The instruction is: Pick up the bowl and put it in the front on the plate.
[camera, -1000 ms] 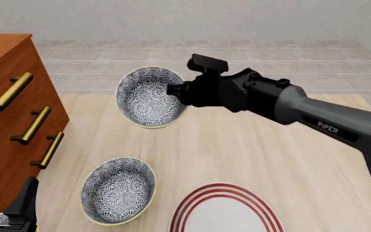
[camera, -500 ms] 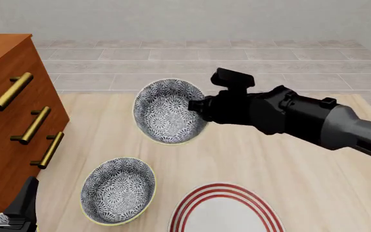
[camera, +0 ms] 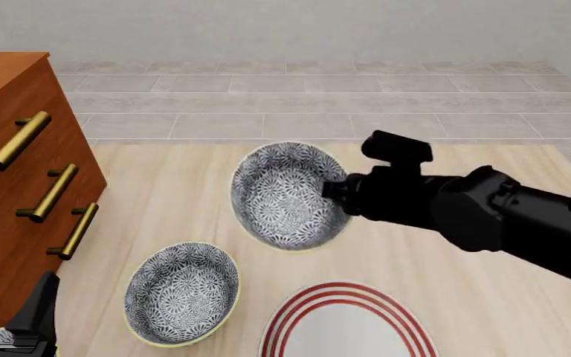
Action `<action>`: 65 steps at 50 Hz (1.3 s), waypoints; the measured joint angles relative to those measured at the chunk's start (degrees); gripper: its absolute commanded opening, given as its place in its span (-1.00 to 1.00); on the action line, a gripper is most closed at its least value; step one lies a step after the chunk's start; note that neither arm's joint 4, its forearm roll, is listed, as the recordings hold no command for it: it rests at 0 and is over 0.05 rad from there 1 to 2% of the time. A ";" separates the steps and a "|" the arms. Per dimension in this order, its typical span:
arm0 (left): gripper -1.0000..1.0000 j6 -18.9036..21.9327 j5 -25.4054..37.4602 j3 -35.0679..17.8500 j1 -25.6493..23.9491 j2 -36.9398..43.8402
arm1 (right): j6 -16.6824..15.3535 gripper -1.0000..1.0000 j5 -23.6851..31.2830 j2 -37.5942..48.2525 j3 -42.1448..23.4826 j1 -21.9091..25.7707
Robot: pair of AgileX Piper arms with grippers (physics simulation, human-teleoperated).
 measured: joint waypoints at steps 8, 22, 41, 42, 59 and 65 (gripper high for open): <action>1.00 0.00 0.00 0.00 0.00 0.00 | 0.94 -1.00 -0.52 -3.50 4.32 0.07; 1.00 0.00 0.00 0.00 0.00 0.00 | 2.62 -1.00 0.29 -10.09 9.96 0.02; 1.00 0.00 0.00 0.00 0.00 0.00 | 4.72 -1.00 2.12 -18.48 16.73 -0.40; 1.00 0.00 0.00 0.00 0.00 0.00 | 4.86 -1.00 2.15 -18.88 17.14 -0.34; 1.00 0.00 0.00 0.00 0.00 0.00 | 5.95 -1.00 2.66 -23.65 22.38 0.29; 1.00 0.00 0.00 0.00 0.00 0.00 | 6.33 -1.00 2.88 -25.08 23.96 0.72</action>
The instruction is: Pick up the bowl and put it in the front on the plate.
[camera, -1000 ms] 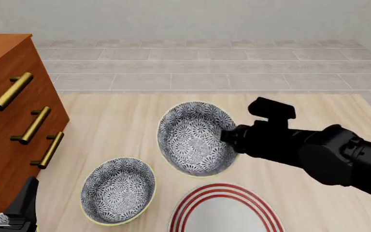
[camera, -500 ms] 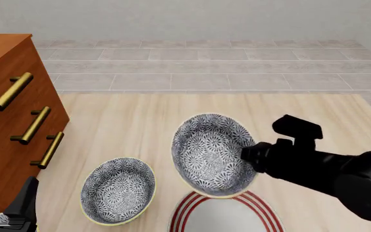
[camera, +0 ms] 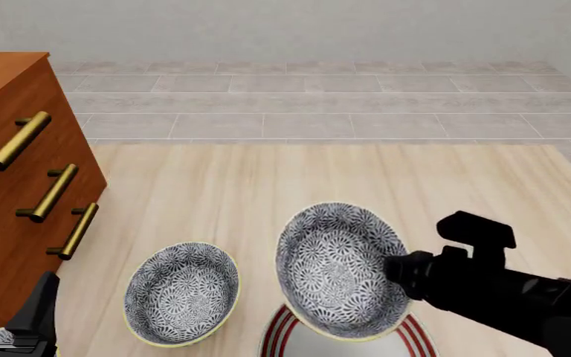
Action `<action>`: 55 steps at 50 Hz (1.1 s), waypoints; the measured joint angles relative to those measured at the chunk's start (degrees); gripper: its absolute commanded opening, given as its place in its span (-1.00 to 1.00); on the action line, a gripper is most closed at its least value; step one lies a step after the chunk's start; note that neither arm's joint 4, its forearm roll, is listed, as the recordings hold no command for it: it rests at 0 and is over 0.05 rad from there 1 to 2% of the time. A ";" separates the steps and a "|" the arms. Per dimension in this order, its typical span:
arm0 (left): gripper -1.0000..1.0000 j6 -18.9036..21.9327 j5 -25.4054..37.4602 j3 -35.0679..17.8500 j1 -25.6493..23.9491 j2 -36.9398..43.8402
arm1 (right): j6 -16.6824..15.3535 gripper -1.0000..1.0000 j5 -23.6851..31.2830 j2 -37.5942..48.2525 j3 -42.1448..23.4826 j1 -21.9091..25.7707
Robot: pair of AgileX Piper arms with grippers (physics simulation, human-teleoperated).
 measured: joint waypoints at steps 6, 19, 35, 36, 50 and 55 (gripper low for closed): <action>1.00 0.00 0.00 0.00 0.00 0.00 | 0.61 -1.00 0.23 -1.45 1.78 0.71; 1.00 0.00 0.00 0.00 0.00 0.00 | 1.60 -1.00 0.47 -3.82 5.17 1.37; 1.00 0.00 0.00 0.00 0.00 0.00 | 2.90 -1.00 -2.35 -2.50 8.41 3.42; 1.00 0.00 0.00 0.00 0.00 0.00 | 3.01 -1.00 -2.59 -2.31 8.57 3.58; 1.00 0.00 0.00 0.00 0.00 0.00 | 4.45 -1.00 -5.23 -0.20 10.51 5.83; 1.00 0.00 0.00 0.00 0.00 0.00 | 4.85 -1.00 -5.80 0.17 11.19 6.47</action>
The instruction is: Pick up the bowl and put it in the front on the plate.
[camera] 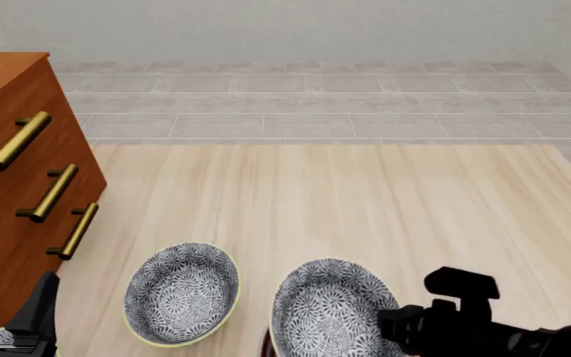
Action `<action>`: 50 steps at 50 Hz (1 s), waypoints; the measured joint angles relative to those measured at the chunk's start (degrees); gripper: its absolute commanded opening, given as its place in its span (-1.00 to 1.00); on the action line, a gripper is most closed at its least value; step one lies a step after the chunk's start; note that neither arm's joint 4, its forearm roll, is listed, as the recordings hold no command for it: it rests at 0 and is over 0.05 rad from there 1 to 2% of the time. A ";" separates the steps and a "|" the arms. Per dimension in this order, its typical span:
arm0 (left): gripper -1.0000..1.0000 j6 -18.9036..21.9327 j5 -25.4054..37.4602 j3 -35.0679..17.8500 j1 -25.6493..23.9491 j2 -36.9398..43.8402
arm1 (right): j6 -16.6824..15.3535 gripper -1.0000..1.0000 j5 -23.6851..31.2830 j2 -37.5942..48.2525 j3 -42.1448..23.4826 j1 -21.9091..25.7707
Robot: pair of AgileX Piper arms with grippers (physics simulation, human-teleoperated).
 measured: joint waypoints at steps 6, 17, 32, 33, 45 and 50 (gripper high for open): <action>1.00 0.00 0.00 0.00 0.00 0.00 | 0.22 -1.00 -0.52 0.37 0.89 0.40; 1.00 0.00 0.00 0.00 0.00 0.00 | 0.29 -1.00 -1.91 1.95 2.34 0.72; 1.00 0.00 0.00 0.00 0.00 0.00 | 0.30 -1.00 -3.61 4.23 3.45 0.68; 1.00 0.00 0.00 0.00 0.00 0.00 | 0.32 -1.00 -3.72 4.33 3.53 0.69; 1.00 0.00 0.00 0.00 0.00 0.00 | 0.63 -1.00 -4.78 4.63 5.03 0.88; 1.00 0.00 0.00 0.00 0.00 0.00 | 0.80 -1.00 -5.27 4.59 5.82 0.98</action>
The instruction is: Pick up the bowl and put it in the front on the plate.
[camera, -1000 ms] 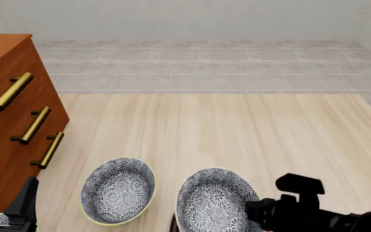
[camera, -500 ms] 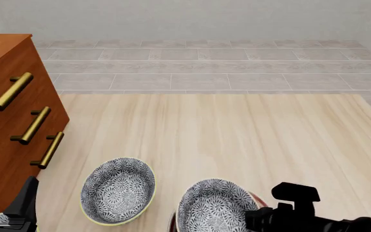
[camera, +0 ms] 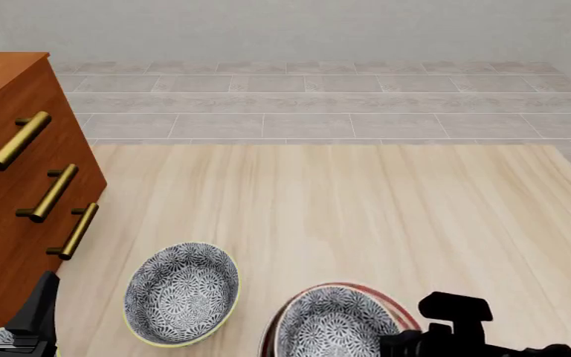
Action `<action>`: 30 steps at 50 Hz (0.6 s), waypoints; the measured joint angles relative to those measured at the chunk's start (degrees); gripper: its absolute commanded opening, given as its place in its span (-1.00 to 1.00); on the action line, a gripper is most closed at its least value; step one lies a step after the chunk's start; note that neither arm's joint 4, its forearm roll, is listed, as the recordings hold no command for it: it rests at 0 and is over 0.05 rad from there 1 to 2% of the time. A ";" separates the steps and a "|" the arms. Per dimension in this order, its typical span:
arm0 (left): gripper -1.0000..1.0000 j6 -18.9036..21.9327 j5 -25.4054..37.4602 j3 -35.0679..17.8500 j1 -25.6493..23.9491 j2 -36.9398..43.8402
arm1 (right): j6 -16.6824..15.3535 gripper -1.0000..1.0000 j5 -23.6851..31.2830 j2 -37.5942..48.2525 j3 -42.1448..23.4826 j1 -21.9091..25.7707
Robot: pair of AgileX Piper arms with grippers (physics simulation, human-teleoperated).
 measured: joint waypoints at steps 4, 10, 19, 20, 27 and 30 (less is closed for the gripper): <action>1.00 0.00 0.00 0.00 0.00 0.00 | 0.22 -1.00 -0.34 -0.34 0.84 0.16; 1.00 0.00 0.00 0.00 0.00 0.00 | 0.42 -1.00 -0.92 -0.87 1.63 0.27; 1.00 0.00 0.00 0.00 0.00 0.00 | 0.42 -1.00 -1.64 -0.32 1.63 0.20; 1.00 0.00 0.00 0.00 0.00 0.00 | 0.38 -1.00 -1.73 -0.17 1.59 0.16; 1.00 0.00 0.00 0.00 0.00 0.00 | -0.02 -1.00 -2.07 0.58 1.32 -0.07; 1.00 0.00 0.00 0.00 0.00 0.00 | -0.45 1.00 -1.86 0.62 1.25 -0.37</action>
